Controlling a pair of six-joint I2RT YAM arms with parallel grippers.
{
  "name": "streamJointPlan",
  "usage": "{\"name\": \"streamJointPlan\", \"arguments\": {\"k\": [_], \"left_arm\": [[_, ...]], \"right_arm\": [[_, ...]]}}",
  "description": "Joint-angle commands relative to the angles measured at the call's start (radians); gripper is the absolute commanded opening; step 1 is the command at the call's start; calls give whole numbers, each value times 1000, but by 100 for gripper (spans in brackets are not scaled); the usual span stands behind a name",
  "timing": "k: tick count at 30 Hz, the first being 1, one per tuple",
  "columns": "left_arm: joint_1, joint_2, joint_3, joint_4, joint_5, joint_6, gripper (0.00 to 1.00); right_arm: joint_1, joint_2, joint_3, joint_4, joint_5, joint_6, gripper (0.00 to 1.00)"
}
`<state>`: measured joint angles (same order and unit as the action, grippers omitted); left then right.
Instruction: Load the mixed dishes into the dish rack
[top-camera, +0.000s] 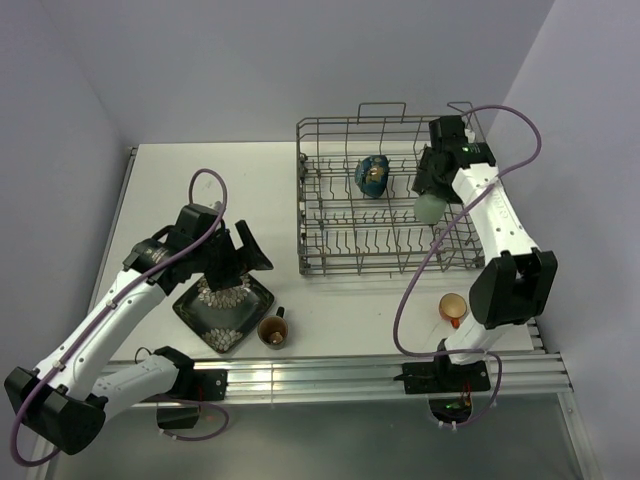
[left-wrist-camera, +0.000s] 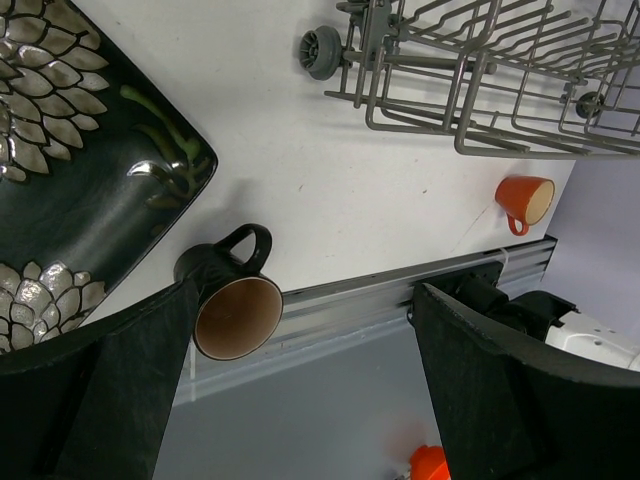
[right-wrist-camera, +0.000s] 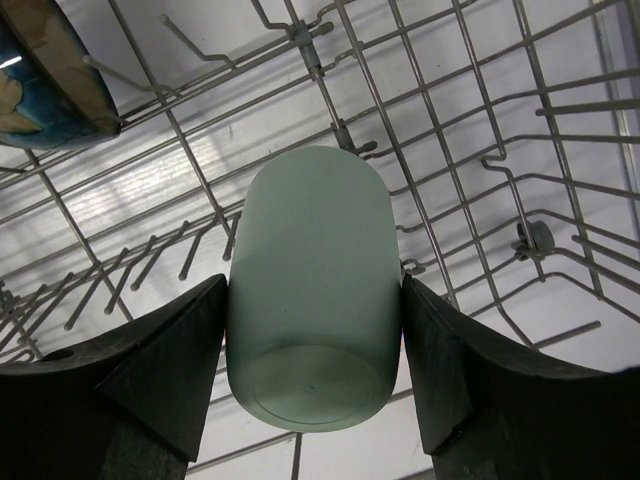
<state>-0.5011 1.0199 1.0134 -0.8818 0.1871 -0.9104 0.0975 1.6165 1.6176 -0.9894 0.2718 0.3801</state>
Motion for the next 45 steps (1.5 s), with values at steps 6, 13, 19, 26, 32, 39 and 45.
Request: {"name": "streamJointPlan", "arguments": {"k": [6, 13, 19, 26, 32, 39, 45], "left_arm": [[1, 5, 7, -20, 11, 36, 95], [1, 20, -18, -55, 2, 30, 95], [1, 29, -79, -52, 6, 19, 95], [1, 57, -173, 9, 26, 8, 94], [-1, 72, -193, 38, 48, 1, 94], [1, 49, -187, 18, 48, -2, 93], [-1, 19, -228, 21, 51, -8, 92]], "right_arm": [[-28, 95, 88, 66, 6, -6, 0], [-31, 157, 110, 78, -11, -10, 24], [-28, 117, 68, 101, -40, -9, 59], [-28, 23, 18, 118, -51, -27, 76], [-28, 51, -2, 115, -56, -33, 79], [-33, 89, 2, 118, -43, -32, 81], [-27, -10, 10, 121, -88, -17, 81]]}}
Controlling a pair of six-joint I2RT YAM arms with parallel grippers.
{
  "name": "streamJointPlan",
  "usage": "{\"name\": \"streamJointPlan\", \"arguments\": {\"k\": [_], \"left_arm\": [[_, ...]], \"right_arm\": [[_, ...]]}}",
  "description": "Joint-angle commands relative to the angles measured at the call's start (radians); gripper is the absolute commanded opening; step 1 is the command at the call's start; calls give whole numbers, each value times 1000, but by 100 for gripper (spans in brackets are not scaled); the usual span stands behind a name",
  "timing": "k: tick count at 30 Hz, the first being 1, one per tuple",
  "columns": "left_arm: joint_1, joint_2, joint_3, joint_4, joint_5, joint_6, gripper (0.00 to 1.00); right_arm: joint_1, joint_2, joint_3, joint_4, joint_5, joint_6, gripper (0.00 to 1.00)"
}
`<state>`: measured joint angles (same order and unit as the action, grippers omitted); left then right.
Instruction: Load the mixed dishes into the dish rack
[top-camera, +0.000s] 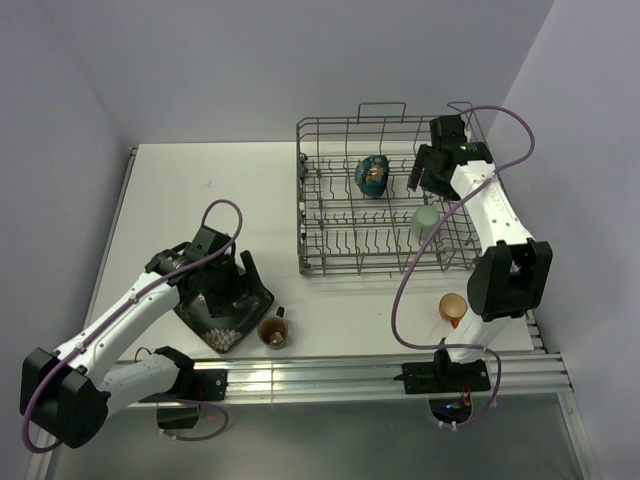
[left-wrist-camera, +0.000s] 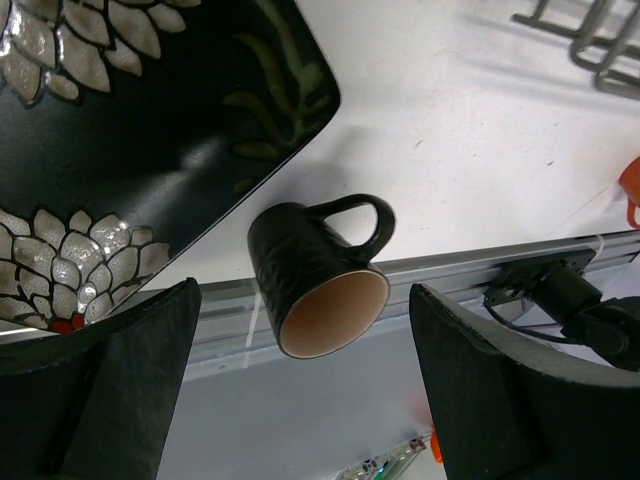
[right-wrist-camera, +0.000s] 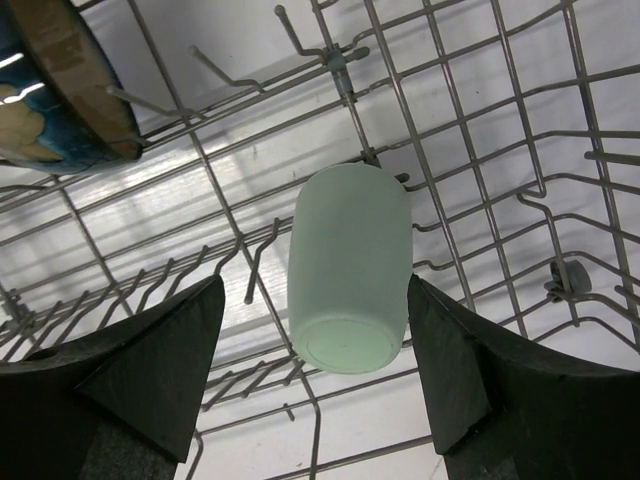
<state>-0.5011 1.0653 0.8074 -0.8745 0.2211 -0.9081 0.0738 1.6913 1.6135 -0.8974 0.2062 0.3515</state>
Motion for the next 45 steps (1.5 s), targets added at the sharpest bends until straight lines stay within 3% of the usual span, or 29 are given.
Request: {"name": "streamJointPlan", "arguments": {"k": [1, 7, 13, 22, 27, 31, 37, 42, 45], "left_arm": [[1, -28, -36, 17, 21, -12, 91], [-36, -18, -54, 9, 12, -6, 82], [-125, -27, -92, 29, -2, -64, 76], [-168, 2, -174, 75, -17, -80, 64], [-175, 56, -200, 160, 3, -77, 50], [-186, 137, -163, 186, 4, -49, 40], [-198, 174, -65, 152, 4, -17, 2], [-201, 110, 71, 91, 70, -12, 0], [-201, 29, 160, 167, 223, -15, 0]], "right_arm": [[-2, -99, 23, 19, -30, 15, 81], [66, -223, 43, -40, -79, 46, 81], [133, -347, -20, -66, -97, 60, 81], [179, -547, -130, -107, -146, 80, 80], [188, -624, -190, -132, -189, 78, 80], [195, -662, -208, -146, -200, 80, 80], [195, -659, -176, -179, -243, 64, 79], [195, -624, -133, -190, -365, 40, 79], [195, -593, -125, -173, -574, 41, 79]]}}
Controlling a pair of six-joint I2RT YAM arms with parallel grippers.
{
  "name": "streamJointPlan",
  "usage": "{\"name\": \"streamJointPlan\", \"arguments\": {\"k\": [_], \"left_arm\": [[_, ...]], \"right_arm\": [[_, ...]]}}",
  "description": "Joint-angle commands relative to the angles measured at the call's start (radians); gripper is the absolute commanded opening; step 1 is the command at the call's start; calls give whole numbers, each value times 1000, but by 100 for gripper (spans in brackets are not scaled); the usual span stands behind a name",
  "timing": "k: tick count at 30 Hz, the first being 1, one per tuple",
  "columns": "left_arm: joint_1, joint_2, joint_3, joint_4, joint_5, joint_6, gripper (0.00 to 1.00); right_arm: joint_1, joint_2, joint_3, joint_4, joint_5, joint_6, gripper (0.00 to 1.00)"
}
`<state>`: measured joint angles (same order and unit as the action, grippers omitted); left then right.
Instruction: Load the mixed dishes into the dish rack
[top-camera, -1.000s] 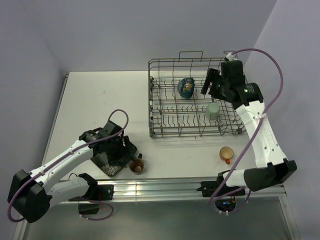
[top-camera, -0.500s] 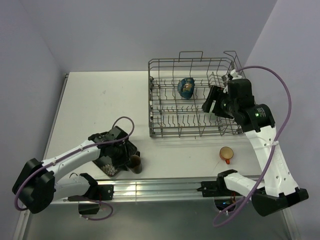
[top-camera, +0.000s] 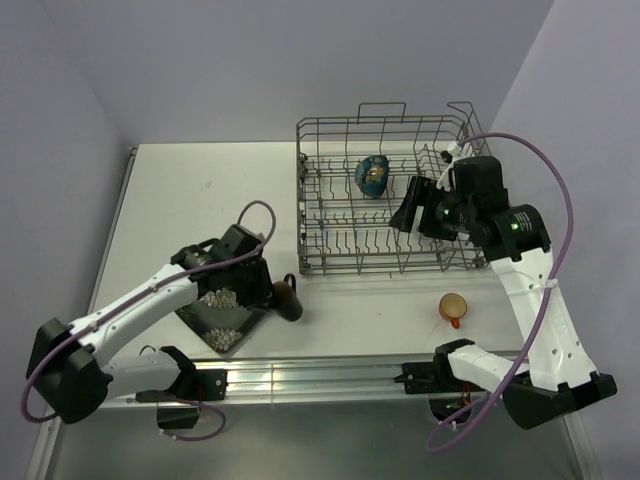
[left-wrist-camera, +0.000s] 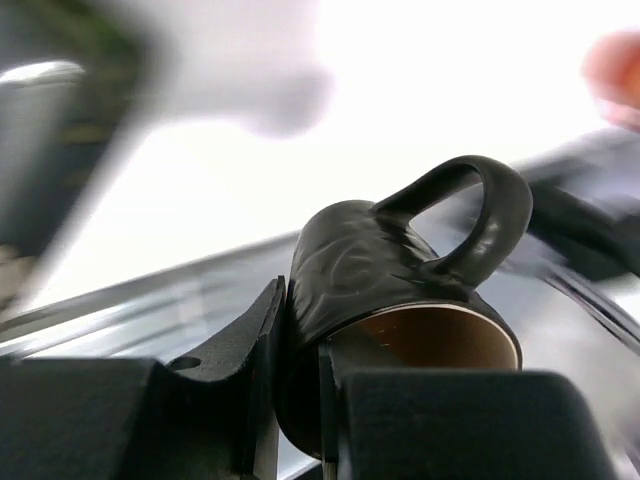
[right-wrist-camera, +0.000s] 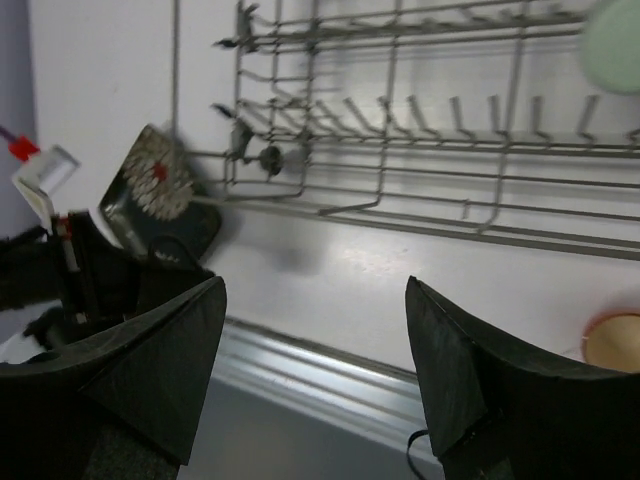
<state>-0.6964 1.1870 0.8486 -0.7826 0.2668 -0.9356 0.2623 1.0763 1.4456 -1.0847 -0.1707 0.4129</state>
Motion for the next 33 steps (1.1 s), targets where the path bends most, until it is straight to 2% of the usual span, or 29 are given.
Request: {"name": "streamJointPlan", "arguments": {"k": [1, 2, 3, 4, 5, 7, 8, 11, 16, 19, 24, 30, 33], "left_arm": [[-6, -134, 131, 121, 230, 0, 0], [-6, -153, 142, 237, 279, -17, 0], [-6, -165, 142, 300, 320, -67, 0], [-6, -185, 136, 365, 389, -97, 0], [-5, -190, 133, 487, 417, -123, 0], [-5, -187, 129, 578, 471, -183, 0], [-5, -181, 133, 609, 483, -195, 0], [-5, -158, 132, 733, 528, -245, 0], [-3, -121, 127, 902, 565, -342, 0], [-2, -103, 125, 962, 566, -385, 0], [1, -73, 139, 1022, 529, -446, 0], [1, -56, 156, 1016, 447, -489, 0], [0, -70, 101, 1087, 407, -564, 0]], "right_arm": [[6, 30, 36, 28, -260, -13, 79], [5, 30, 12, 76, -403, 9, 79], [8, 25, -10, 112, -485, 29, 79], [6, 13, -58, 199, -632, 50, 79], [6, 4, -89, 254, -701, 79, 79], [6, -31, -179, 377, -812, 194, 79], [8, -45, -207, 501, -885, 240, 79], [6, -88, -301, 730, -976, 441, 79], [6, -144, -450, 1119, -1032, 687, 79], [11, -156, -491, 1219, -1027, 783, 79], [51, -161, -490, 1223, -1000, 776, 79], [92, -148, -499, 1352, -960, 853, 79], [123, -136, -464, 1288, -935, 802, 79]]}}
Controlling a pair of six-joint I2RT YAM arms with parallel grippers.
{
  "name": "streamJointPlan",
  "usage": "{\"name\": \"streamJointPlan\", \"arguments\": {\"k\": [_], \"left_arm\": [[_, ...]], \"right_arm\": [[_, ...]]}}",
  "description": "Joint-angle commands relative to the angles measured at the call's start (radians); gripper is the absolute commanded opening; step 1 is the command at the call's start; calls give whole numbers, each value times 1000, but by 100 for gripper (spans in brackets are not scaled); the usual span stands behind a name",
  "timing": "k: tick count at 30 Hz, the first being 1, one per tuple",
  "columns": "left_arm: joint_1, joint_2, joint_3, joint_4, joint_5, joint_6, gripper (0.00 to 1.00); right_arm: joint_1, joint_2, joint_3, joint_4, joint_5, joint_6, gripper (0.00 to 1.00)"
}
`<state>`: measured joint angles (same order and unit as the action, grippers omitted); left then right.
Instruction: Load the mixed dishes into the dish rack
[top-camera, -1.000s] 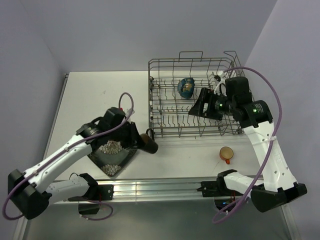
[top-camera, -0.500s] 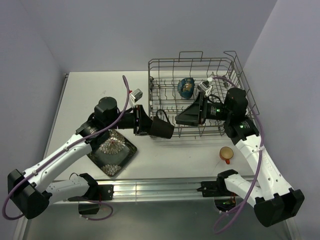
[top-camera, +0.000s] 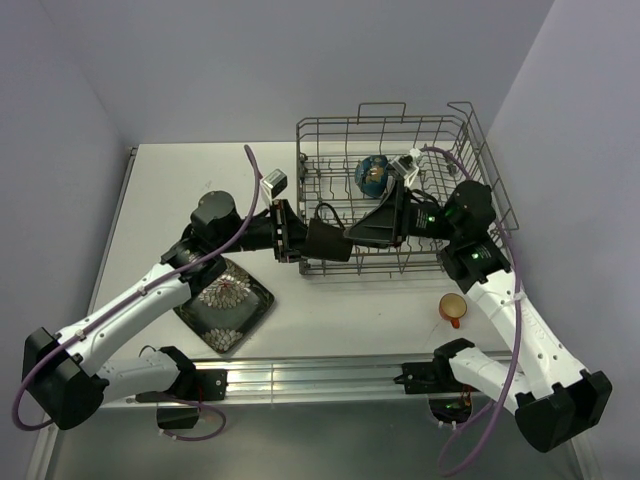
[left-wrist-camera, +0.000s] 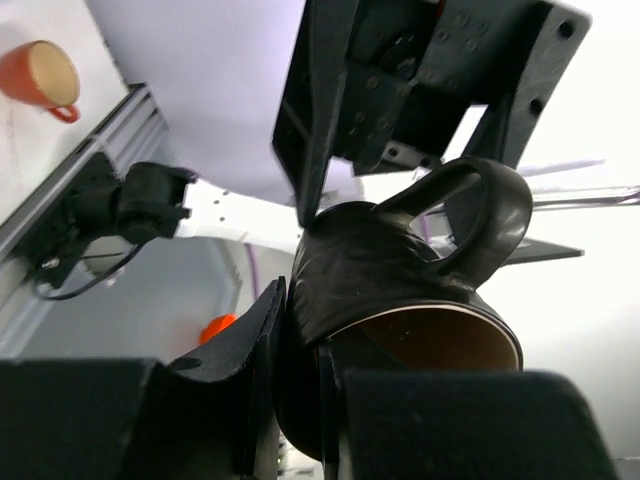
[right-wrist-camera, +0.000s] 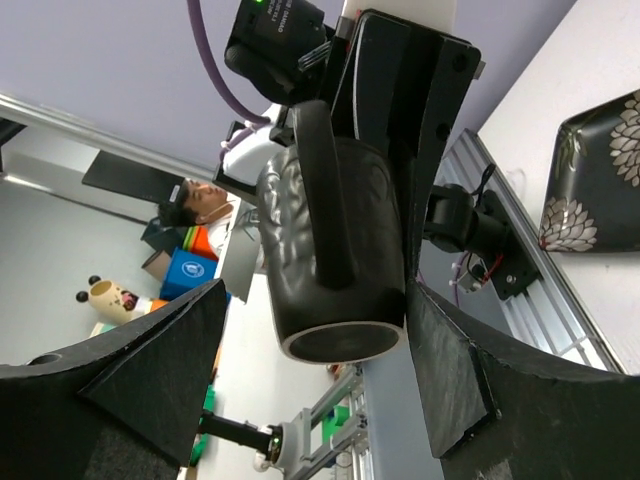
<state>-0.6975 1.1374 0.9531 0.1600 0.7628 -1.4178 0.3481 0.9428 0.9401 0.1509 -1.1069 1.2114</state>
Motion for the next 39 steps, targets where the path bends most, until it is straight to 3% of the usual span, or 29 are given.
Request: {"name": "streamJointPlan", "arguments": {"k": [1, 9, 16, 24, 39], "left_arm": [[3, -25, -14, 162, -98, -107, 0], [3, -70, -20, 95, -189, -170, 0], [0, -71, -106, 217, -207, -277, 0], [-2, -79, -123, 231, -204, -291, 0], [-2, -65, -97, 204, -171, -265, 0]], "right_arm": [[52, 1, 46, 44, 5, -7, 79], [111, 4, 40, 76, 80, -61, 79], [150, 22, 35, 168, 142, -38, 76], [158, 37, 20, 254, 193, -9, 74], [163, 91, 95, 98, 239, -119, 73]]}}
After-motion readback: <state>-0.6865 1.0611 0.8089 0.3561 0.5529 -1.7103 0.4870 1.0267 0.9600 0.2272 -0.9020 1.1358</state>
